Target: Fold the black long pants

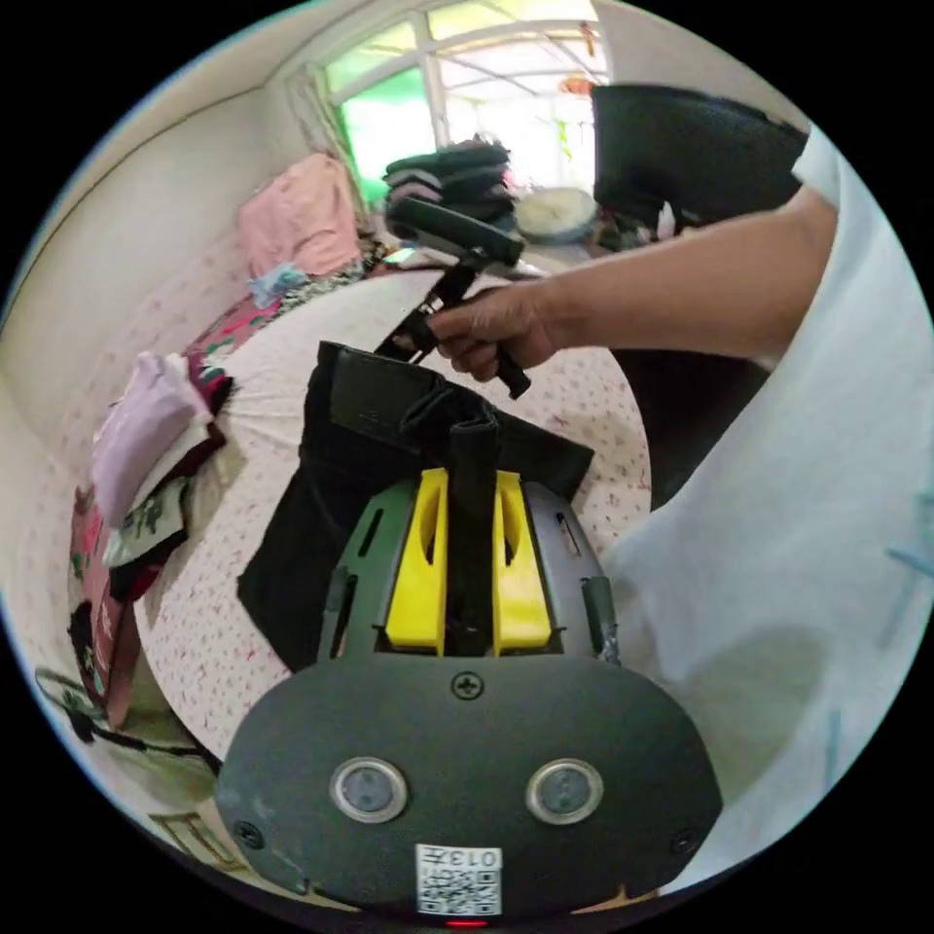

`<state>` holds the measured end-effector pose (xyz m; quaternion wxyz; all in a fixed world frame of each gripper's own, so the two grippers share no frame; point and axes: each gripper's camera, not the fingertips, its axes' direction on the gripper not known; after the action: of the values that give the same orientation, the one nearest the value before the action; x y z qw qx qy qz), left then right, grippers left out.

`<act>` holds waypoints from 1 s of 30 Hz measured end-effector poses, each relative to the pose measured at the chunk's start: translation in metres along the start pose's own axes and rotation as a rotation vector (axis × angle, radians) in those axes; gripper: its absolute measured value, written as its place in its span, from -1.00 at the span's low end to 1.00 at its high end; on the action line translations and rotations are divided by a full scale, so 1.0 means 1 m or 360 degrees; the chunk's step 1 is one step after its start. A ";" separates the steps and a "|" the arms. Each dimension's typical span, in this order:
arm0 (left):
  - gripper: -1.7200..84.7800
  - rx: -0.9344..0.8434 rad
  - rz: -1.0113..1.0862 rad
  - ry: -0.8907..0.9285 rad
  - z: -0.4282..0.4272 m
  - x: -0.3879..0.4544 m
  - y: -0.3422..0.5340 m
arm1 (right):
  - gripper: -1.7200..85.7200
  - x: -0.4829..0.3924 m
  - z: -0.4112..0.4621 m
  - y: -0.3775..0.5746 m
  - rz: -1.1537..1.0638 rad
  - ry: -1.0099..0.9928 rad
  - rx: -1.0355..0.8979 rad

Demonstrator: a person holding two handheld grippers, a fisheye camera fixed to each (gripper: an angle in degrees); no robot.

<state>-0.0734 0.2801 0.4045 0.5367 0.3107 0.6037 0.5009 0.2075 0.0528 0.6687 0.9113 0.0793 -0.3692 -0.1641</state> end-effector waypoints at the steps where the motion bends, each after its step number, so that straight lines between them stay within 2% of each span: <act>1: -0.78 -0.0077 0.0112 0.0013 0.037 0.020 -0.012 | -0.94 0.020 -0.003 0.026 0.0155 0.0069 -0.0060; 4: -0.75 -0.0367 0.0292 0.0044 0.123 0.059 -0.028 | -0.93 0.060 -0.014 0.090 0.0479 0.0202 -0.0204; 8: -0.72 -0.0344 0.0294 -0.0022 0.138 0.076 -0.042 | -0.88 0.081 -0.068 0.158 0.0682 0.0178 -0.0007; 10: -0.72 -0.0226 0.0245 0.0169 0.126 0.075 -0.050 | -0.82 0.084 -0.087 0.178 0.0726 0.0123 0.0044; 12: -0.74 -0.0158 0.0180 0.0193 0.117 0.070 -0.052 | -0.80 0.083 -0.099 0.193 0.0724 0.0023 0.0074; 15: -0.76 -0.0099 -0.0071 0.0046 0.110 0.044 -0.041 | -0.74 0.073 -0.107 0.207 0.0650 -0.0010 0.0047; 21: -0.75 -0.0294 -0.0543 -0.0059 0.136 -0.029 0.007 | -0.68 0.085 -0.084 0.227 0.0719 -0.0134 -0.0164; 24: -0.74 -0.0322 -0.0642 0.0033 0.152 -0.046 0.019 | -0.72 0.085 -0.087 0.232 0.0748 -0.0077 -0.0197; 26: -0.74 -0.0318 -0.0674 0.0038 0.159 -0.050 0.020 | -0.74 0.077 -0.092 0.235 0.0679 -0.0157 -0.0202; 30: -0.74 -0.0308 -0.0686 -0.0033 0.172 -0.050 0.018 | -0.76 0.068 -0.089 0.243 0.0623 0.0014 -0.0322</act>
<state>0.1001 0.2862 0.4517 0.6647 0.1269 0.5997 0.4271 0.3742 0.2575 0.7132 0.9307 -0.0852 -0.3551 -0.0198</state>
